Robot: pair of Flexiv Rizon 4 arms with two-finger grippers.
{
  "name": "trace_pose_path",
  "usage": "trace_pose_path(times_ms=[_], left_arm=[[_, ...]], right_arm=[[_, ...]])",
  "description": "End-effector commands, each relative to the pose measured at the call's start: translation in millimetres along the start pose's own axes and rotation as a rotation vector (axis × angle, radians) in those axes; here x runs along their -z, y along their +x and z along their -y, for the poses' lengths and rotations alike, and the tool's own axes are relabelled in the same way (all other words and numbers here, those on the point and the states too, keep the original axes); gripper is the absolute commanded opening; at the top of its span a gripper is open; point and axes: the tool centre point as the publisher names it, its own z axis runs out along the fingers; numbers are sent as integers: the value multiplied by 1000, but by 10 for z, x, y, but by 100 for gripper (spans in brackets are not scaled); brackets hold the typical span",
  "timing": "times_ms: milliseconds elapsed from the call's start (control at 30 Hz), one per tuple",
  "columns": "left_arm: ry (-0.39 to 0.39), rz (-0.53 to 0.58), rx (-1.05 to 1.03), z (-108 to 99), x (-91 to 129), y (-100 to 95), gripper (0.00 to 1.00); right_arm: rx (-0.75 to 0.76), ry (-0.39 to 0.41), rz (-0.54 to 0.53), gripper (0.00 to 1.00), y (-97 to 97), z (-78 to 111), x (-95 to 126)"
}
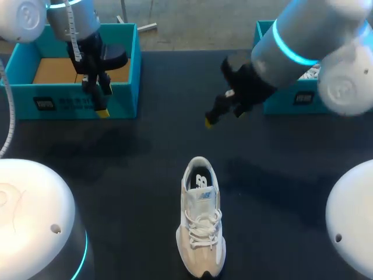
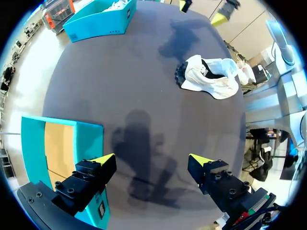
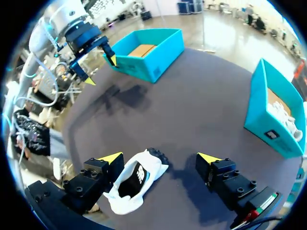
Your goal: Take the shoe out of the shoebox, open the shoe tongue, remove and reinsert the insole, then place the shoe into the shoebox
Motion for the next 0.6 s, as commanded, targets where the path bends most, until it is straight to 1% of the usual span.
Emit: trace_pose_path(times_ms=[33, 400, 467, 567, 600], left_arm=[[-7, -4, -3, 39, -11, -44, 100], [-14, 4, -9, 51, -6, -66, 100], [-14, 4, -9, 51, -6, -66, 100], [-9, 0, -3, 43, -7, -69, 100], [-7, 1, 0, 35, -5, -72, 100]], right_arm=[[-24, -76, 258, 100, 165, 29, -199], [-24, -76, 258, 100, 165, 29, -199], [-50, -23, 273, 100, 172, 14, -193], [-92, 19, 279, 100, 203, 35, -241], [-111, 19, 276, 100, 208, 49, -251]])
